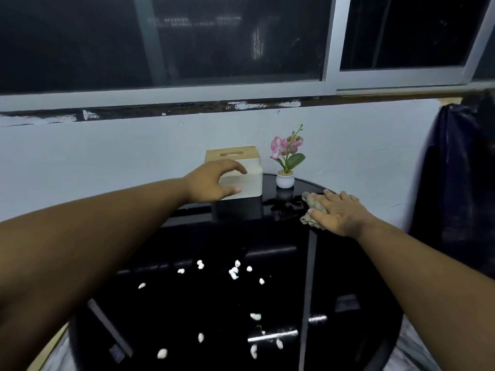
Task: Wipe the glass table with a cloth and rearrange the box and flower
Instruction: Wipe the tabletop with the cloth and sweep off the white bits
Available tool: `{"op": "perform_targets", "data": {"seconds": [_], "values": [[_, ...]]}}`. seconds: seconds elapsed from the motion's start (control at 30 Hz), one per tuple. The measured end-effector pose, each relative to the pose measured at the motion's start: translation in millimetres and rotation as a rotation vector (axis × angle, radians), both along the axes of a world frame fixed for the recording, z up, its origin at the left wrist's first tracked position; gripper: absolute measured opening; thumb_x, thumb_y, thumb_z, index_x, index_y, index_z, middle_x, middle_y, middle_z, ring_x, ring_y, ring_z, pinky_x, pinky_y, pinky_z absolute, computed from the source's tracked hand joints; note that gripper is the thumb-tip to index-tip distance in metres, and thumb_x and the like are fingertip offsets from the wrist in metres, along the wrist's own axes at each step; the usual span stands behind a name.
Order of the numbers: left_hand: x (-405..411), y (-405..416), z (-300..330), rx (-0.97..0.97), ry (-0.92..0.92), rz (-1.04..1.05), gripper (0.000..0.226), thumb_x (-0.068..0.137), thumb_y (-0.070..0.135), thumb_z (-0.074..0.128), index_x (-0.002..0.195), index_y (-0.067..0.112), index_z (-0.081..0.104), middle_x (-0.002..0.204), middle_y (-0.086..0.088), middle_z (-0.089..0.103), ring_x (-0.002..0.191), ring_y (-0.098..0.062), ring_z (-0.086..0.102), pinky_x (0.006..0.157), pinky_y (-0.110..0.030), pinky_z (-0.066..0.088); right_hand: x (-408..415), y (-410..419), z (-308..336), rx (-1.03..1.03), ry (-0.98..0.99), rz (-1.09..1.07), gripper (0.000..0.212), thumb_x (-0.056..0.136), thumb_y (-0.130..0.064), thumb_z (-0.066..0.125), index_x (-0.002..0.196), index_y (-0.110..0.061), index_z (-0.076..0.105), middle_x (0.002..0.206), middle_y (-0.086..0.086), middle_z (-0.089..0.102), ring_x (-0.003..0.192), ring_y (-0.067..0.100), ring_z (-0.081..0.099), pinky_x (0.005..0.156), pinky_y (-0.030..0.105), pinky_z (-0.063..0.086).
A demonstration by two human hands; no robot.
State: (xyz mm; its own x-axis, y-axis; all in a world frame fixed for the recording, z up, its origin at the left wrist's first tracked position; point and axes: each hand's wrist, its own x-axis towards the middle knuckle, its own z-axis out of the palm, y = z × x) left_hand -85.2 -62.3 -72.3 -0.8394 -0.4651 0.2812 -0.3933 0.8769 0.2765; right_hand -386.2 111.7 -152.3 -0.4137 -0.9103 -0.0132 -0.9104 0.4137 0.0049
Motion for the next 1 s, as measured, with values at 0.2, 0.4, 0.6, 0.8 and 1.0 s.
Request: {"op": "perform_targets", "data": {"seconds": [0.2, 0.4, 0.6, 0.8, 1.0], "values": [[43.9, 50.1, -35.6, 0.179, -0.205, 0.025, 0.049, 0.094, 0.037, 0.063, 0.140, 0.039, 0.049, 0.148, 0.017, 0.045, 0.132, -0.002, 0.042, 0.114, -0.028, 0.030, 39.7, 36.0, -4.6, -0.014, 0.015, 0.058, 0.072, 0.087, -0.075, 0.013, 0.152, -0.047, 0.003, 0.165, -0.004, 0.005, 0.150, 0.033, 0.007, 0.118, 0.048, 0.003], [61.3, 57.7, -64.3, 0.308, -0.221, 0.118, 0.051, 0.094, 0.035, 0.063, 0.142, 0.040, 0.048, 0.155, 0.012, 0.038, 0.133, -0.012, 0.045, 0.114, -0.034, 0.031, 69.5, 58.7, -13.2, -0.028, -0.012, 0.124, 0.072, 0.087, -0.075, 0.013, 0.152, -0.046, 0.003, 0.165, -0.005, 0.002, 0.150, 0.032, 0.003, 0.119, 0.048, -0.001], [82.6, 57.3, -62.4, 0.338, -0.066, 0.136, 0.042, 0.096, 0.035, 0.061, 0.137, 0.035, 0.055, 0.149, 0.014, 0.045, 0.136, -0.008, 0.043, 0.111, -0.025, 0.028, 75.9, 46.6, -8.8, 0.017, -0.022, 0.097, 0.070, 0.087, -0.075, 0.014, 0.152, -0.049, 0.002, 0.165, -0.007, 0.001, 0.150, 0.032, 0.002, 0.119, 0.049, -0.002], [165.1, 77.9, -66.4, 0.253, 0.089, 0.197, 0.036, 0.098, 0.037, 0.057, 0.134, 0.035, 0.057, 0.145, 0.014, 0.049, 0.134, 0.000, 0.042, 0.113, -0.026, 0.030, 102.8, -9.0, -4.0, 0.029, -0.012, 0.161, 0.072, 0.087, -0.076, 0.012, 0.152, -0.047, 0.001, 0.165, -0.005, 0.000, 0.150, 0.033, 0.003, 0.119, 0.048, 0.001], [208.5, 103.2, -87.2, 0.113, -0.031, 0.222, 0.058, 0.091, 0.053, 0.055, 0.144, 0.031, 0.049, 0.155, 0.008, 0.040, 0.143, -0.005, 0.032, 0.114, -0.023, 0.022, 161.9, -73.7, -4.4, 0.045, 0.019, 0.291, 0.076, 0.085, -0.078, 0.009, 0.153, -0.044, -0.001, 0.165, -0.004, 0.000, 0.150, 0.032, 0.004, 0.119, 0.049, 0.003]]}}
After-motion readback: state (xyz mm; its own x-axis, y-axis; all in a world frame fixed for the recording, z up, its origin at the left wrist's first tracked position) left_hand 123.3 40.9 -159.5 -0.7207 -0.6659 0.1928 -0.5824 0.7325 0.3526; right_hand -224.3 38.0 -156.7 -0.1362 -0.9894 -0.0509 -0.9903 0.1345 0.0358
